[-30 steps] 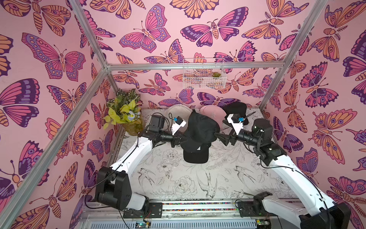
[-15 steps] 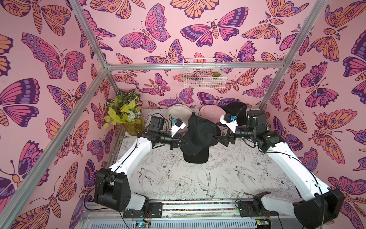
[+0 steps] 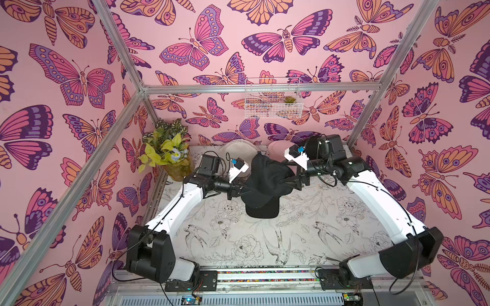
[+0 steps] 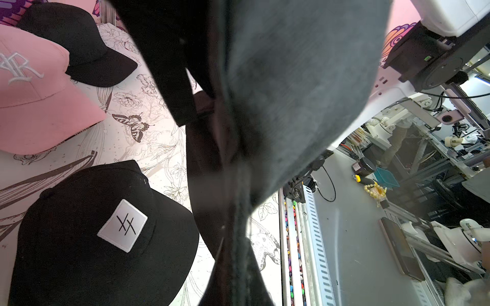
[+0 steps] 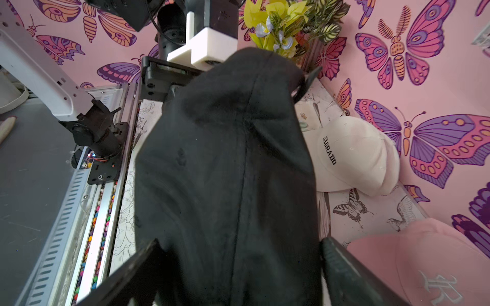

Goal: Stack the baseball caps by color
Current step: Place the baseball cap on the baseball cap.

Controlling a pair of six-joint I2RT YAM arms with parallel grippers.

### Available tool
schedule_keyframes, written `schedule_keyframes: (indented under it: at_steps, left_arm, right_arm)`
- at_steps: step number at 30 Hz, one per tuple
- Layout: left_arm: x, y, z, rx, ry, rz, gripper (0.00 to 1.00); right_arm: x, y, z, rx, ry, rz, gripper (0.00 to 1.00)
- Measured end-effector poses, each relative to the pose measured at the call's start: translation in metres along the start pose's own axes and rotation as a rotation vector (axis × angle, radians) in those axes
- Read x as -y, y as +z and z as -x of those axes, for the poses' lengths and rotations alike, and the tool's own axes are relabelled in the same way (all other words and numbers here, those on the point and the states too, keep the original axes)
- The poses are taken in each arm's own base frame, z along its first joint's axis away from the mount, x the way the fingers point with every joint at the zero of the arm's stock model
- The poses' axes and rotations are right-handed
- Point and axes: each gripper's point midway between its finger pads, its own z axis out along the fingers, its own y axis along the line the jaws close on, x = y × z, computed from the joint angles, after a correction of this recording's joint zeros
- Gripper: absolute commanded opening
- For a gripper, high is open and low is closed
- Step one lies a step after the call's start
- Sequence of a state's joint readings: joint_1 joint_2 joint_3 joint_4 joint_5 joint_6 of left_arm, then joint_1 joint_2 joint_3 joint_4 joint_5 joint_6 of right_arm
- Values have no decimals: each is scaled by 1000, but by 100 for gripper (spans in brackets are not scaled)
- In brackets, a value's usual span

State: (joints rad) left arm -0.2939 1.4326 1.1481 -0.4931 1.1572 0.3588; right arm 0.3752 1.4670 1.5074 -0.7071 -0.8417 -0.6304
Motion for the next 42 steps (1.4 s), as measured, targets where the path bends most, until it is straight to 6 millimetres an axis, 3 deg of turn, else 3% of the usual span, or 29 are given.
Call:
schedule_keyframes:
  at_steps: [9,14,19,26,42]
  left_arm:
    - [-3,0,-3,-10,-5,13,0]
    - [-6,1,-6,-21,-5,26,0]
    - [-11,1,-7,-31,-3,50,0]
    - [-18,0,-8,-45,5,93,0]
    - [-31,2,-4,-56,6,128,0]
  right_arm:
    - [-6,22,-15,-103,16,160,87]
    - [-19,21,-28,-140,45,216,82]
    - [-31,15,-32,-150,48,237,67]
    - [-45,10,-34,-156,65,284,57]
    - [-59,8,-39,-150,120,343,9]
